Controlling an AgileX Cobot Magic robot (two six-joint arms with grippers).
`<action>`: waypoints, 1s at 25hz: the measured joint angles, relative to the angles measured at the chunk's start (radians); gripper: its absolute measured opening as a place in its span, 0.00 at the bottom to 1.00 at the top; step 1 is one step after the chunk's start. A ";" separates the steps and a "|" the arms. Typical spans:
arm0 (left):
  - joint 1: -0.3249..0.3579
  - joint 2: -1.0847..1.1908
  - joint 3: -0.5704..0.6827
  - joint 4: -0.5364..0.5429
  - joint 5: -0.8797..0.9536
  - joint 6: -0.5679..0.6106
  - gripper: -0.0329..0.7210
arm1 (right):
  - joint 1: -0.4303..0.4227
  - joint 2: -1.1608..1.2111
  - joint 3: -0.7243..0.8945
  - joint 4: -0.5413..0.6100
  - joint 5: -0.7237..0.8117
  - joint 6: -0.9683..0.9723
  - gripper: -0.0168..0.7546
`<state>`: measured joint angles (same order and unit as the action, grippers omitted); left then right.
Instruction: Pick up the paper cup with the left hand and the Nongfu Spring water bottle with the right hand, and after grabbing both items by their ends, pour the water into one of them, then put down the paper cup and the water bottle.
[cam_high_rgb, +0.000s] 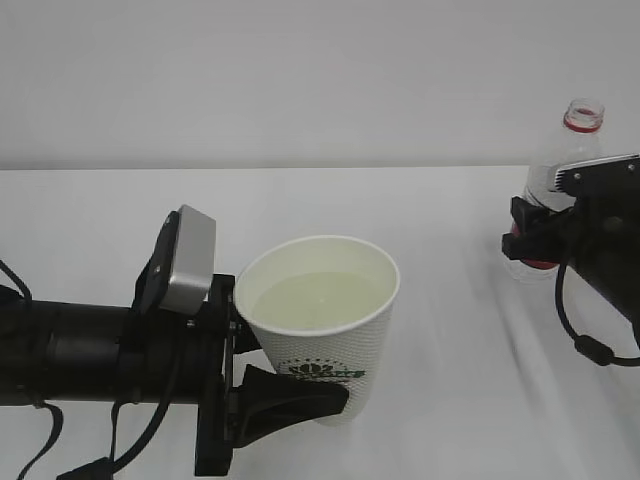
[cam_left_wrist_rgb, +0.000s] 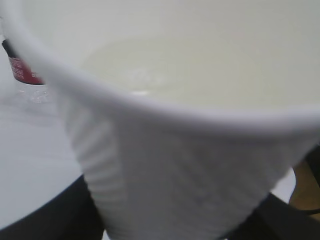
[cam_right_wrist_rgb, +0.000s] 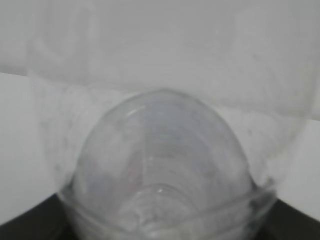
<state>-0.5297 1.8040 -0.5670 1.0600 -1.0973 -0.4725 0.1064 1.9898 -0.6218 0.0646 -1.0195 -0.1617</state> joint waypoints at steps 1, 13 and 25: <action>0.000 0.000 0.000 0.000 0.000 0.000 0.65 | 0.000 0.000 0.000 -0.002 0.000 0.004 0.61; 0.000 0.000 0.000 0.000 0.000 0.000 0.65 | 0.000 0.000 0.043 -0.008 -0.073 0.033 0.78; 0.000 0.000 0.000 0.000 0.000 -0.001 0.65 | 0.000 0.000 0.060 -0.011 -0.095 0.034 0.79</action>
<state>-0.5297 1.8040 -0.5670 1.0600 -1.0973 -0.4734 0.1064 1.9898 -0.5617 0.0540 -1.1144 -0.1280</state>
